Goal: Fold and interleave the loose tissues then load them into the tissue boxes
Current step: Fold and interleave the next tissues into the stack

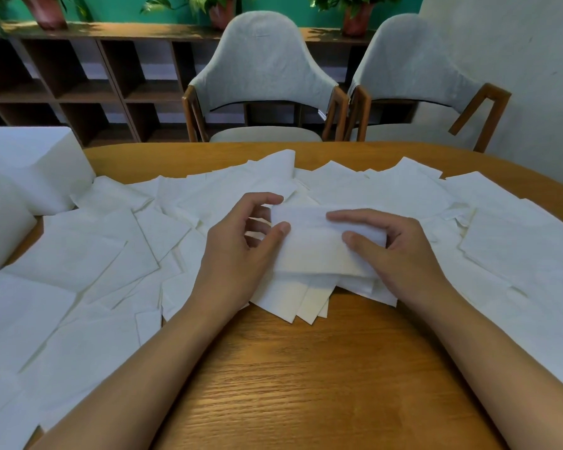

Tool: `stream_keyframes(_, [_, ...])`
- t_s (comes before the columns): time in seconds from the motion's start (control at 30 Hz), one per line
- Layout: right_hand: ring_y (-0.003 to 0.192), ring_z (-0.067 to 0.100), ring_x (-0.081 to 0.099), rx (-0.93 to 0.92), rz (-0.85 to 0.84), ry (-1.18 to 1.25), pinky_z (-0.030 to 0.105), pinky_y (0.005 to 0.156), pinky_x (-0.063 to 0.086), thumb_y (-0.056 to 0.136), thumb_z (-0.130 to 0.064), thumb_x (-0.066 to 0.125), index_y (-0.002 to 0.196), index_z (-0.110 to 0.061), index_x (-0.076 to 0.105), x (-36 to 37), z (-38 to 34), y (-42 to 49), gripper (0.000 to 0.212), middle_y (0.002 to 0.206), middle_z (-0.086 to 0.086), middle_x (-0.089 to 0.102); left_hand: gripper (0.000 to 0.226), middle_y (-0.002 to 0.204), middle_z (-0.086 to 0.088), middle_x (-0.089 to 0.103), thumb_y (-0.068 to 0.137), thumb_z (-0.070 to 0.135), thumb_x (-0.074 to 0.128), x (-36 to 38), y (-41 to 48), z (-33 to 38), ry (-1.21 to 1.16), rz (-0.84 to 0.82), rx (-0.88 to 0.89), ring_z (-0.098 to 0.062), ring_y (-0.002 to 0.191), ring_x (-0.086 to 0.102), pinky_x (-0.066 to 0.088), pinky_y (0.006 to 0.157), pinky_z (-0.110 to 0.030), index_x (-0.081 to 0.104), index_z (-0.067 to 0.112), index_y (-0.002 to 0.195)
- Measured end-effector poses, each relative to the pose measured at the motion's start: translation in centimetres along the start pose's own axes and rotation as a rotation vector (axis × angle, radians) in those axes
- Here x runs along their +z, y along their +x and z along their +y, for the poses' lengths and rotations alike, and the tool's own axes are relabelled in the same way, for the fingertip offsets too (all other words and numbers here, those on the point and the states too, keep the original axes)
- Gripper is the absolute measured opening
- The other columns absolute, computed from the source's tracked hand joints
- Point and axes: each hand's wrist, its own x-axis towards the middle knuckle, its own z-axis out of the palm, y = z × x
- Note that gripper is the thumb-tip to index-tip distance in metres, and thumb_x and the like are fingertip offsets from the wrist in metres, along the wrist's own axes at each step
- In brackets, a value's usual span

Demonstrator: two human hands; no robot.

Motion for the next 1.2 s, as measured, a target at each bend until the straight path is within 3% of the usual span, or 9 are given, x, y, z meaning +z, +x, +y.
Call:
stream_keyframes(0.13, [0.115,-0.013,0.054,0.031,0.133,0.025,0.005,0.095,0.041,0.097,-0.006,0.061,0.113,-0.031,0.075,-0.9,0.5,0.4,0.033,0.116,-0.033,0.067,0.07,0.109,0.019,0.058,0.085,0.047,0.08,-0.4,-0.1,-0.4,0.262,-0.088,0.023,-0.006,0.092,0.058,0.049,0.073,-0.018,0.041,0.041,0.143])
stream_keyframes(0.3, [0.116,-0.013,0.054,0.042,0.162,0.012,0.0,0.094,0.038,0.097,-0.006,0.06,0.115,-0.029,0.075,-1.0,0.9,0.4,0.033,0.118,-0.027,0.069,0.081,0.138,0.011,0.045,0.076,0.066,0.078,0.0,-1.2,-0.6,0.489,-0.21,0.078,-0.01,0.127,0.045,0.05,0.1,-0.036,0.045,0.037,0.145])
stream_keyframes(0.47, [0.116,-0.012,0.055,0.044,0.199,0.008,-0.002,0.092,0.037,0.097,-0.006,0.06,0.114,-0.029,0.075,-1.2,1.1,0.4,0.033,0.119,-0.024,0.069,0.093,0.14,0.011,0.048,0.074,0.07,0.079,-0.1,-1.3,-0.1,0.506,-0.212,-0.019,-0.01,0.127,0.047,0.048,0.099,-0.033,0.038,0.039,0.15])
stream_keyframes(0.6, [0.117,-0.009,0.056,0.047,0.204,0.021,0.002,0.096,0.04,0.096,-0.005,0.06,0.114,-0.028,0.076,-1.3,1.1,0.3,0.033,0.118,-0.022,0.07,0.069,0.112,0.018,0.057,0.082,0.054,0.081,-0.3,-1.2,0.1,0.353,-0.172,-0.079,-0.002,0.097,0.054,0.046,0.08,-0.018,0.048,0.04,0.141])
stream_keyframes(0.73, [0.115,-0.012,0.055,0.061,0.223,0.016,-0.001,0.092,0.038,0.096,-0.005,0.06,0.113,-0.029,0.076,-1.2,1.1,0.4,0.034,0.117,-0.025,0.07,0.052,0.092,0.014,0.065,0.092,0.034,0.077,-0.5,-0.9,-0.1,0.197,-0.078,-0.125,0.004,0.09,0.06,0.045,0.071,-0.007,0.052,0.04,0.138])
stream_keyframes(0.83, [0.113,-0.017,0.053,0.077,0.224,0.01,-0.005,0.088,0.036,0.096,-0.007,0.06,0.112,-0.032,0.075,-1.2,1.1,0.4,0.034,0.115,-0.03,0.068,0.046,0.088,0.012,0.073,0.09,0.034,0.08,-1.2,-0.4,0.1,0.084,-0.044,-0.212,0.005,0.09,0.064,0.047,0.077,-0.013,0.057,0.042,0.129])
stream_keyframes(0.97, [0.107,-0.025,0.047,0.114,0.212,-0.007,-0.009,0.081,0.033,0.097,-0.009,0.06,0.11,-0.036,0.075,-1.0,1.2,0.5,0.033,0.117,-0.034,0.064,0.01,0.084,0.02,0.075,0.096,0.032,0.073,-2.3,0.2,0.1,0.017,0.06,-0.215,0.004,0.086,0.068,0.052,0.075,-0.026,0.073,0.037,0.104])
stream_keyframes(1.07, [0.107,-0.024,0.047,0.12,0.222,-0.028,-0.009,0.08,0.032,0.096,-0.01,0.06,0.11,-0.036,0.075,-0.9,1.4,0.4,0.033,0.122,-0.027,0.064,0.009,0.074,0.019,0.071,0.096,0.025,0.072,-3.4,0.7,0.0,-0.097,0.122,-0.256,0.002,0.077,0.064,0.049,0.076,-0.026,0.077,0.033,0.093])
stream_keyframes(1.2, [0.116,-0.015,0.05,0.126,0.211,-0.038,0.001,0.088,0.034,0.098,-0.019,0.062,0.11,-0.036,0.075,-0.9,1.0,0.4,0.025,0.122,-0.027,0.066,0.009,0.097,0.011,0.077,0.093,0.021,0.075,-4.5,1.2,0.3,-0.209,0.001,-0.31,-0.011,0.097,0.07,0.051,0.081,-0.028,0.082,0.025,0.09])
